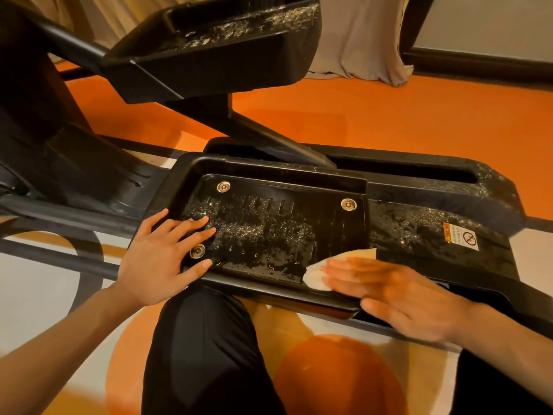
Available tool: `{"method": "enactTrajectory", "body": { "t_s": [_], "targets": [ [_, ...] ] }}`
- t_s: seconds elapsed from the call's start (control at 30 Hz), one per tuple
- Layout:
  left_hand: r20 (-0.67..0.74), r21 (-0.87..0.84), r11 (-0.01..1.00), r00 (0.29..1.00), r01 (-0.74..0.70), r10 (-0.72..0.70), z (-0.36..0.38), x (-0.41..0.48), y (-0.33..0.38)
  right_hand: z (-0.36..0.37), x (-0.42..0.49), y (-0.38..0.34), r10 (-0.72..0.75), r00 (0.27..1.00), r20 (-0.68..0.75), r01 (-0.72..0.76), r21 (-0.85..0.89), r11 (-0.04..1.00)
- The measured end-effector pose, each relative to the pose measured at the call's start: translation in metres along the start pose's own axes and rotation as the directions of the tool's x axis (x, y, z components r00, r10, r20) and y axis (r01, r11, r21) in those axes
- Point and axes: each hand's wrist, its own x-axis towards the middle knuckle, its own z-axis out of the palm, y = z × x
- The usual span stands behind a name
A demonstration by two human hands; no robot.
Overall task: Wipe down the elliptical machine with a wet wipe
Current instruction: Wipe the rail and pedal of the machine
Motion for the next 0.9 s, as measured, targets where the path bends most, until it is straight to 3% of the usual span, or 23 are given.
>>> {"method": "enactTrajectory", "body": {
  "t_s": [0.13,0.3,0.4,0.53,0.6,0.67,0.73,0.8,0.9],
  "targets": [
    [0.006,-0.001,1.000,1.000,0.007,-0.007,-0.001,0.000,0.000,-0.007,0.014,0.017,0.105,0.994,0.032,-0.103,-0.076,0.992],
    [0.012,-0.005,1.000,1.000,0.011,-0.011,-0.002,0.000,0.000,-0.005,0.024,0.029,0.228,0.973,-0.031,-0.230,-0.170,0.958],
    [0.011,-0.001,1.000,1.000,0.011,-0.011,-0.001,0.000,0.000,-0.001,0.028,0.018,0.366,0.925,-0.101,-0.377,-0.117,0.919],
    [0.014,-0.010,1.000,1.000,0.016,-0.016,-0.001,0.000,0.000,0.003,0.015,-0.025,0.405,0.910,-0.089,-0.407,0.000,0.914],
    [0.010,-0.011,1.000,1.000,0.016,-0.015,-0.001,0.000,0.000,0.001,0.012,-0.045,0.477,0.879,0.016,-0.477,0.009,0.879],
    [0.003,-0.012,1.000,1.000,0.017,-0.017,-0.001,0.000,0.000,0.005,0.023,-0.055,0.552,0.830,0.079,-0.544,-0.107,0.832],
    [0.006,-0.015,1.000,1.000,0.020,-0.019,-0.002,0.000,0.000,0.009,0.043,-0.050,0.625,0.781,0.017,-0.613,-0.173,0.771],
    [0.017,-0.015,1.000,1.000,0.020,-0.019,-0.002,0.001,0.000,0.011,0.063,-0.035,0.678,0.730,-0.087,-0.683,-0.103,0.723],
    [0.028,-0.019,1.000,0.999,0.022,-0.022,-0.001,-0.001,0.000,0.009,0.076,-0.027,0.715,0.690,-0.112,-0.722,-0.036,0.691]
  ]
}}
